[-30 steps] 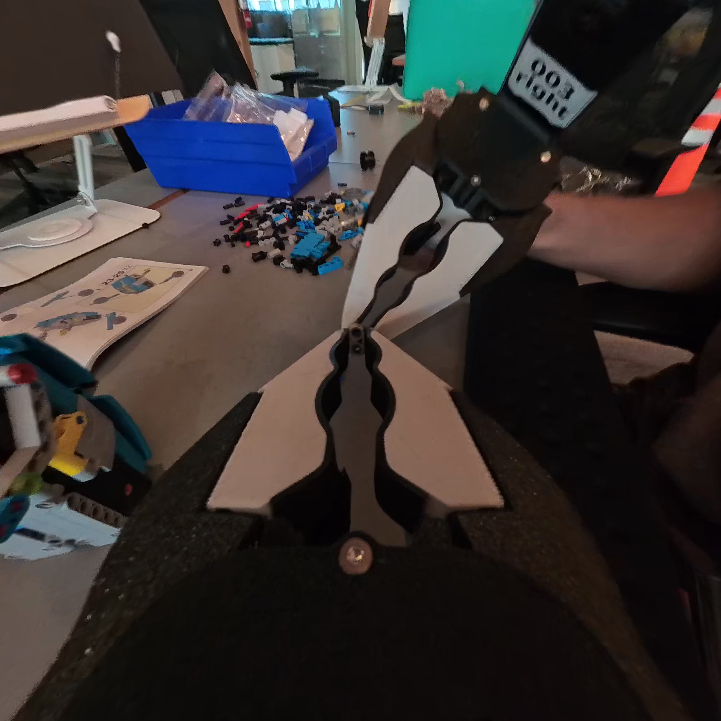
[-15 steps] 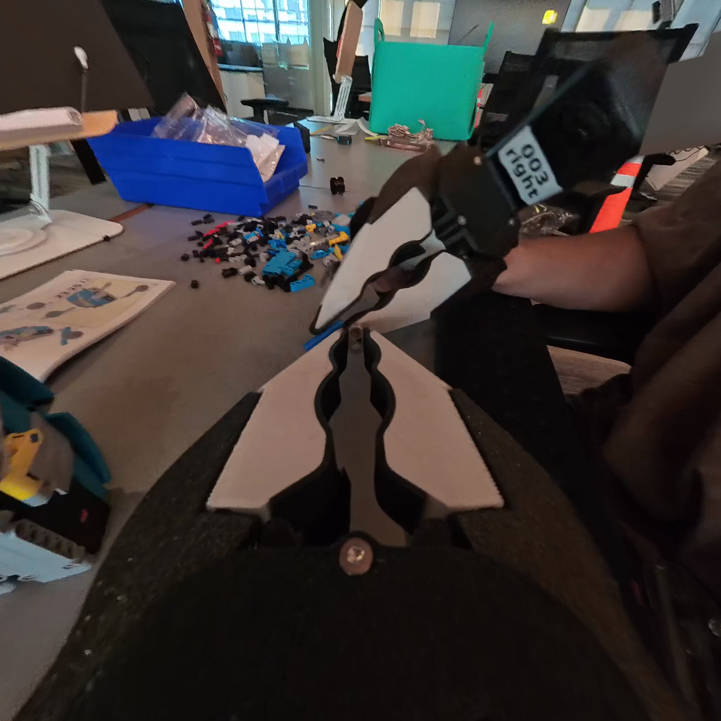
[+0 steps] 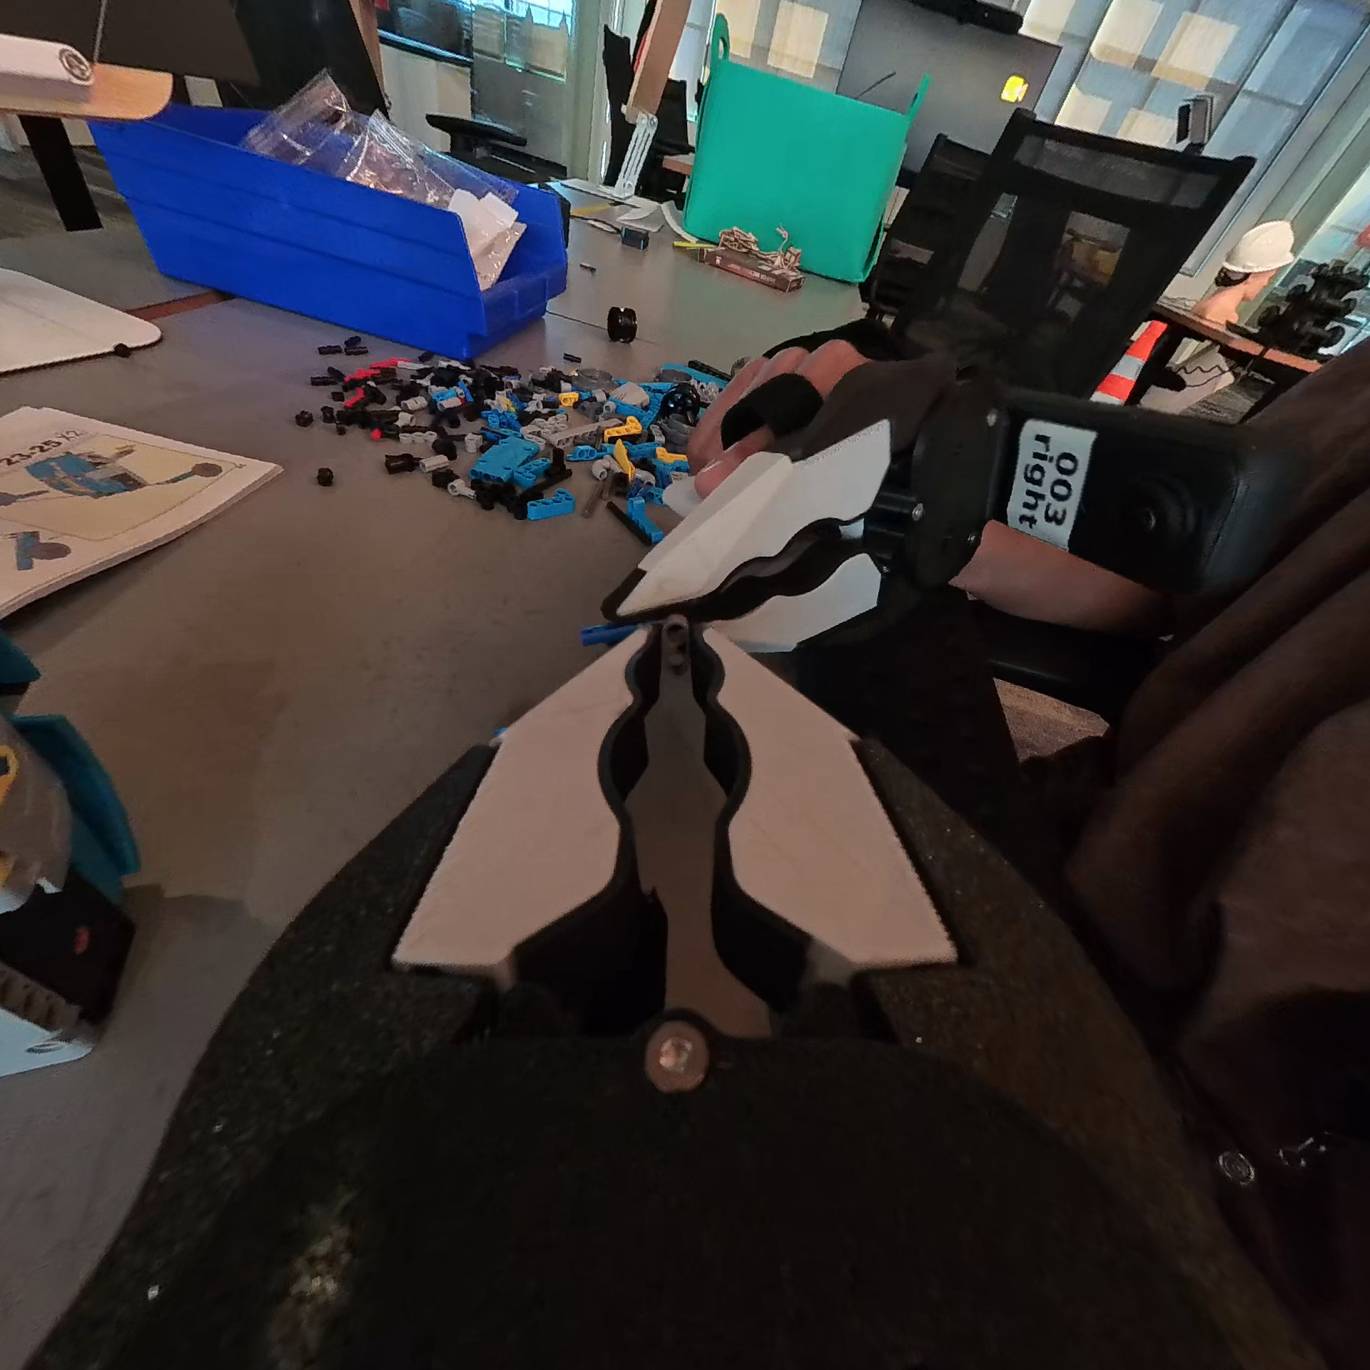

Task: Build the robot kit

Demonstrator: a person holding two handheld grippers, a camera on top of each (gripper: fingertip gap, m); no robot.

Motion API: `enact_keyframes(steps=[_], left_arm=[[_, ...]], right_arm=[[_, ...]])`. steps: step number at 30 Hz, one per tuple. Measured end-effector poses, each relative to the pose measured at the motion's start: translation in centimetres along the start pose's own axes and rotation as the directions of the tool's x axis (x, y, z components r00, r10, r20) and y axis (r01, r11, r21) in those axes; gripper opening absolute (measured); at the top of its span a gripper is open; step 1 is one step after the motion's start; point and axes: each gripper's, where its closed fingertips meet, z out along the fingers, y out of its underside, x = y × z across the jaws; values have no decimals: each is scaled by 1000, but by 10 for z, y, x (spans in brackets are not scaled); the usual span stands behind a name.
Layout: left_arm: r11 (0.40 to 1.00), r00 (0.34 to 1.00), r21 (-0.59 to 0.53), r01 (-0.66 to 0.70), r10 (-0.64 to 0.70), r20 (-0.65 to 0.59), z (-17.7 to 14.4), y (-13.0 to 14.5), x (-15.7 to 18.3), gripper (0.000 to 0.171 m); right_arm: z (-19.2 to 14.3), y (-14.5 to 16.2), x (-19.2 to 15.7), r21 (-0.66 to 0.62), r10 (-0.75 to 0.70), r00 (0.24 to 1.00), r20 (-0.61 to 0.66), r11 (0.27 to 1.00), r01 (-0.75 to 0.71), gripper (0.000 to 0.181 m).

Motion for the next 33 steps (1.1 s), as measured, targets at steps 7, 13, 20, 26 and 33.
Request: enact_keyframes(steps=[7,13,20,26,33], left_arm=[[999,998,13,41,-40,-44,-1,-1,4,7],[993,986,43,110,-103,-128,-6,-7,11,6],[981,967,10,192,-188,-173,-5,-3,10,6],[965,952,101,243,-217,-218,-17,-21,10,7],[947,962,201,250,-220,-159,-31,-34,-10,6]], right_arm=[[-2,-3,1,-13,-67,997,-31,998,66,4],[-6,-13,6,24,-31,999,-44,999,32,4],[-2,-12,-1,29,52,999,1,998,-52,3],[-4,-16,12,101,410,904,121,901,-422,4],[-1,-5,13,36,680,679,277,699,-714,4]])
